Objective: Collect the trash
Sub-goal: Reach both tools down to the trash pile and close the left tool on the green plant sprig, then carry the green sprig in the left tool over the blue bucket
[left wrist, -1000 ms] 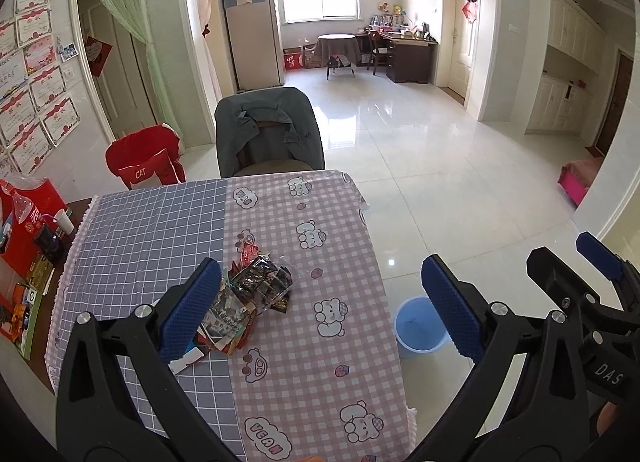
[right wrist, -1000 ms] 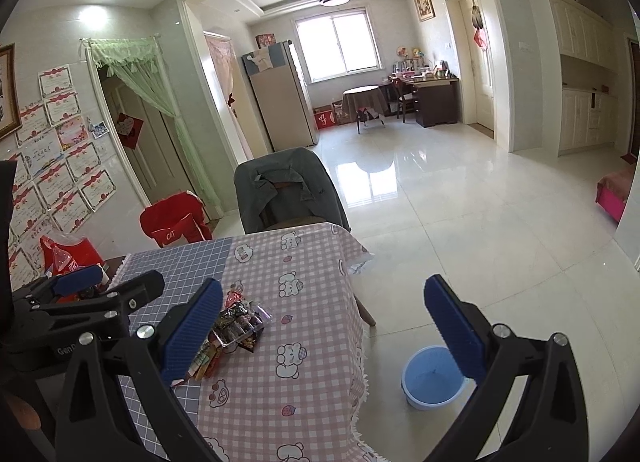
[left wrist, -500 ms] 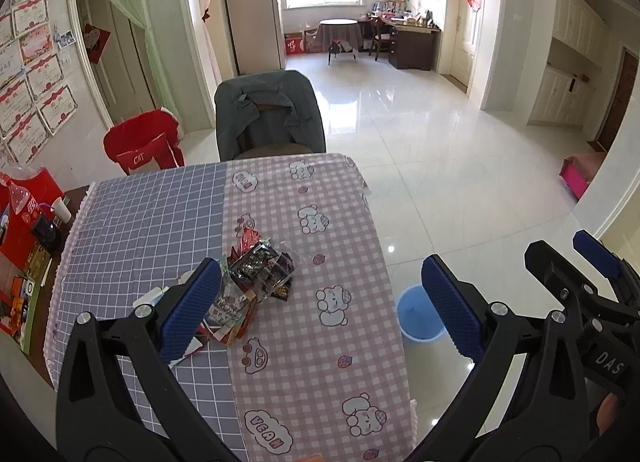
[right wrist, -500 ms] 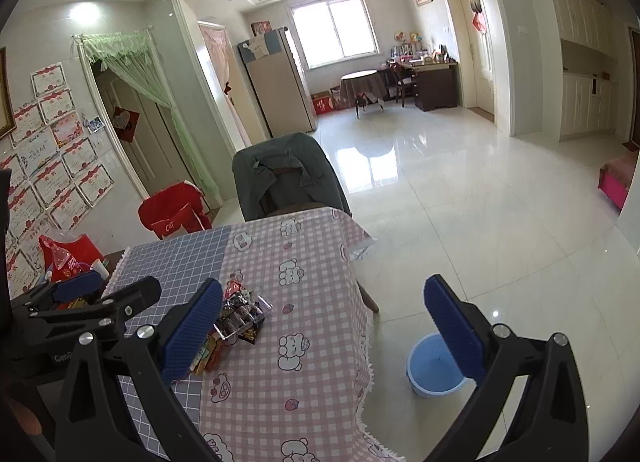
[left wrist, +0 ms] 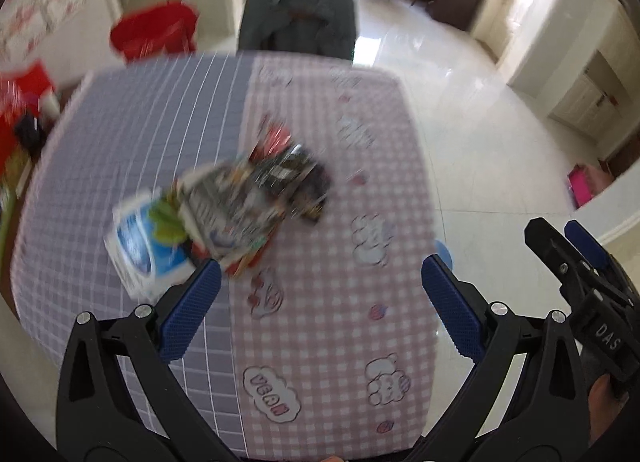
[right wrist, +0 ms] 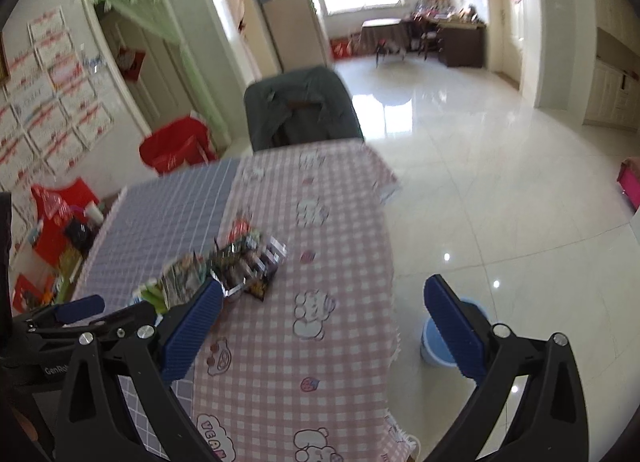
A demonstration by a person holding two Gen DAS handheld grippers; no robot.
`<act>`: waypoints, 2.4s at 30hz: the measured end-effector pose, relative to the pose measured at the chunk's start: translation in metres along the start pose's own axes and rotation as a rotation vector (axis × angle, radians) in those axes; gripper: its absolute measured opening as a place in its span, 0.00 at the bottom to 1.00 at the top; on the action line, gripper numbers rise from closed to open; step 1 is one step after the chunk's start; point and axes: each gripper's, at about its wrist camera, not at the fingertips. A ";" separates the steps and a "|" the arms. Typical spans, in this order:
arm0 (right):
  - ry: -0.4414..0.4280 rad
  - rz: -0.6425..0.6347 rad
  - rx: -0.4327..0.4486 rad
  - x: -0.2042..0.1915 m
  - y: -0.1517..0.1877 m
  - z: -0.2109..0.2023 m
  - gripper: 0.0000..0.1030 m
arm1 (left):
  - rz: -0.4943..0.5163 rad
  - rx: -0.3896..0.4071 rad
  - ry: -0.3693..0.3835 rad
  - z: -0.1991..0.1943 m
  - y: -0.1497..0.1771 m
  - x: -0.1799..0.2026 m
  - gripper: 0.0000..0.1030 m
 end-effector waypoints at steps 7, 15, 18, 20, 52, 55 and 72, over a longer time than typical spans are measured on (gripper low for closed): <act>-0.006 -0.029 -0.133 -0.036 0.033 0.074 0.96 | -0.196 -0.072 -0.037 0.047 0.014 -0.097 0.95; -0.093 -0.043 -0.172 -0.086 0.040 0.123 0.96 | -0.263 -0.087 -0.027 0.082 0.002 -0.136 0.95; -0.168 -0.088 -0.188 -0.116 0.039 0.146 0.96 | -0.307 -0.085 -0.052 0.083 0.004 -0.159 0.95; -0.207 -0.119 -0.192 -0.134 0.040 0.158 0.96 | -0.329 -0.075 -0.076 0.081 0.007 -0.175 0.95; -0.341 -0.184 -0.129 -0.183 0.005 0.166 0.08 | -0.385 -0.061 -0.052 0.147 0.012 -0.216 0.79; -0.347 -0.155 -0.138 -0.177 0.004 0.163 0.08 | -0.403 -0.071 -0.025 0.155 0.009 -0.216 0.49; -0.347 -0.055 -0.026 -0.132 -0.031 0.102 0.08 | -0.291 0.289 0.050 0.031 -0.050 -0.160 0.09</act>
Point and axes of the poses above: each gripper's, at about its wrist camera, not at the fingertips, and z roughly the way its jaws point, x to its right, y to its underside, and after that the axes turned 11 degrees about x, right-handed
